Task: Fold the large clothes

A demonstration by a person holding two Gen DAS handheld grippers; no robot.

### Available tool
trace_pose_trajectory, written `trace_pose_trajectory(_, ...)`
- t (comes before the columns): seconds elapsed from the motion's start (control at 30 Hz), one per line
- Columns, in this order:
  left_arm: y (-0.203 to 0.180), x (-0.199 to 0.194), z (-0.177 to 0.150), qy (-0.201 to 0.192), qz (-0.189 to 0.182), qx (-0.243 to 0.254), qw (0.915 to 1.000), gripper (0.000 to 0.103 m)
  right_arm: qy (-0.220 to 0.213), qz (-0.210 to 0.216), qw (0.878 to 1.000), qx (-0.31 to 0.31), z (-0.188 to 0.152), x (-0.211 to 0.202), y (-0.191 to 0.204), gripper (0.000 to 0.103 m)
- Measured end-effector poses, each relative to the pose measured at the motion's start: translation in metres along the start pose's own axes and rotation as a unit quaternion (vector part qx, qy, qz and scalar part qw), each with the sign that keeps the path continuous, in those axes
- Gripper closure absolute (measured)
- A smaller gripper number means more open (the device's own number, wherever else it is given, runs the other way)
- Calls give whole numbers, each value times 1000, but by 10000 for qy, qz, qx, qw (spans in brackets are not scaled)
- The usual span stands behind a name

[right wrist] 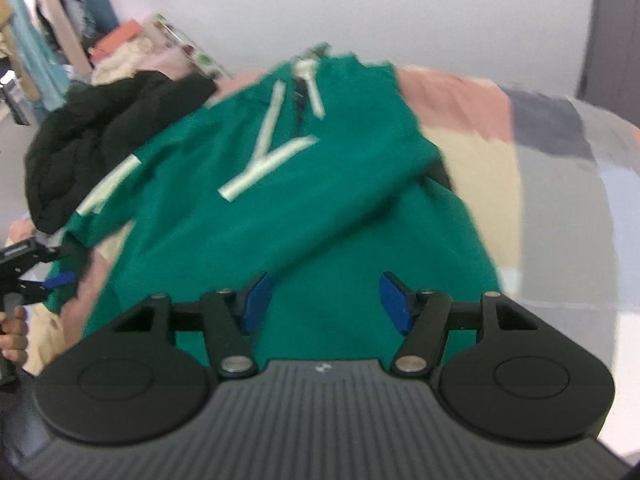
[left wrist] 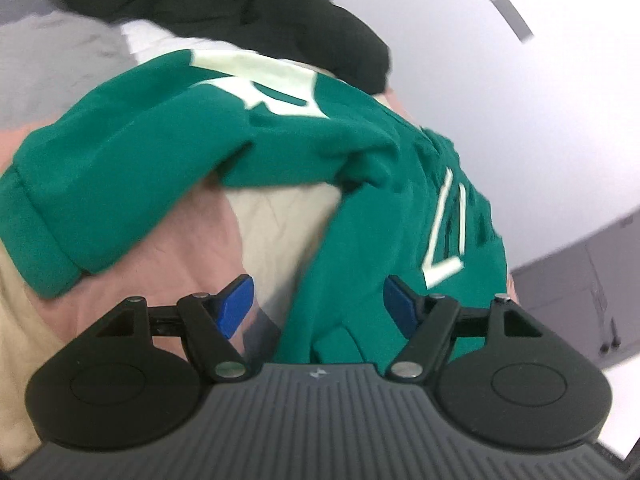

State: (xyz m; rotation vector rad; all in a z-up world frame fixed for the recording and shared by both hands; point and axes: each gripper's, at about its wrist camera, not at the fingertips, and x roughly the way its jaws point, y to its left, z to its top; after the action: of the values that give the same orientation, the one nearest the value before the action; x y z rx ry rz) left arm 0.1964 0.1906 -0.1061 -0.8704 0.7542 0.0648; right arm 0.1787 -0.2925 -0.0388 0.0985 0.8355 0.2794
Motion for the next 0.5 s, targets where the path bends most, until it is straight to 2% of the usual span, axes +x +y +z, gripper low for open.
trace_pose_trajectory(0.17,30,9,14,-49,-189,-944,9953,27,-396,254,9987,-207,1,32,52,40)
trace_pose_trajectory(0.23,42,10,16,-219,-325,-1391,9895,27,-563,356,9976,-196,1,45,67,40)
trace_pose_trajectory(0.33,57,15,18,-239,-454,-1837,9816,26,-723,519,9960,-50,0,70,82,40)
trace_pose_trajectory(0.5,81,24,13,-309,-642,-2538,9646,26,-750,343,9963,-262,-14,114,100,40)
